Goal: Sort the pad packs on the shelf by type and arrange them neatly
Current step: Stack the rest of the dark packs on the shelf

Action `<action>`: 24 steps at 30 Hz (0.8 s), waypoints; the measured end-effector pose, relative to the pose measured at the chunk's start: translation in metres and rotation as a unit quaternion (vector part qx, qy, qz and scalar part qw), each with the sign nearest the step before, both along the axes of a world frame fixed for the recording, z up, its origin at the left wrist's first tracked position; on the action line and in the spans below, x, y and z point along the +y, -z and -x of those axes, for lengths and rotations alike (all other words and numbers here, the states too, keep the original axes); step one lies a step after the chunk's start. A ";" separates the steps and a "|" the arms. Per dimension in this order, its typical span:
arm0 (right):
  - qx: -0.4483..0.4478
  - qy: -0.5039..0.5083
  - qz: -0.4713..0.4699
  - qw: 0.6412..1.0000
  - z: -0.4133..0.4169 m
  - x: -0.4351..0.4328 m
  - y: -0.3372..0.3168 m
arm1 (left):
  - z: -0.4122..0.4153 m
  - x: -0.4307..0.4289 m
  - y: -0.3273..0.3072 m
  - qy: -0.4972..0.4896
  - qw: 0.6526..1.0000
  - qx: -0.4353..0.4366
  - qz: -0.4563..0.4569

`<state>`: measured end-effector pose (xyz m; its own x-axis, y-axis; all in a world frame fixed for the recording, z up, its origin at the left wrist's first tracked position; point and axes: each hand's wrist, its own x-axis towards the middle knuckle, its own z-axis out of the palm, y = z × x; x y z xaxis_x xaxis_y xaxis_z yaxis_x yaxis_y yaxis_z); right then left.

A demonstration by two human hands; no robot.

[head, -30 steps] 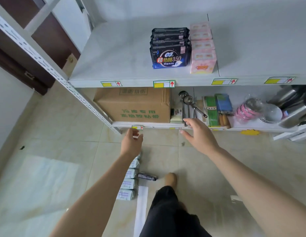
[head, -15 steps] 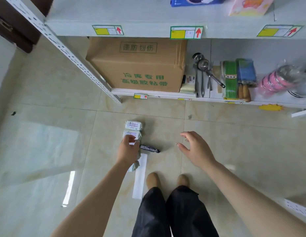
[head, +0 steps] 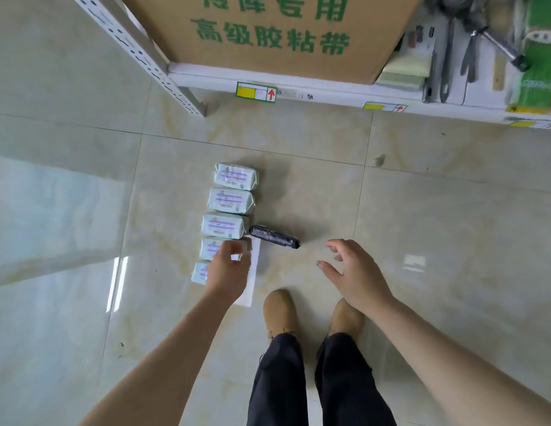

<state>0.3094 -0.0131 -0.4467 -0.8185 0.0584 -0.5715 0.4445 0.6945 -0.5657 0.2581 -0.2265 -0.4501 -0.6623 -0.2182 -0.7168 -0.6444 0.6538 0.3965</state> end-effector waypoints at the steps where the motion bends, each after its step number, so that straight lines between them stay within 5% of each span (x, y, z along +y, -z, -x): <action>1: -0.004 -0.006 -0.002 1.000 0.001 -0.001 0.019 | 0.001 -0.002 0.019 0.003 1.000 -0.007 0.003; 14: -0.117 0.060 0.023 0.991 -0.006 -0.037 0.214 | 0.021 -0.004 0.208 0.040 0.998 -0.056 0.008; 24: -0.210 0.172 0.088 0.958 0.008 -0.058 0.292 | 0.037 0.001 0.276 0.083 0.992 -0.074 0.056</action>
<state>0.3019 -0.0707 -0.7387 -0.4638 0.1558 -0.8721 0.8443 0.3761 -0.3817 0.2215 -0.2256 -0.7261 -0.5852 -0.1980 -0.7863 -0.5697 0.7904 0.2250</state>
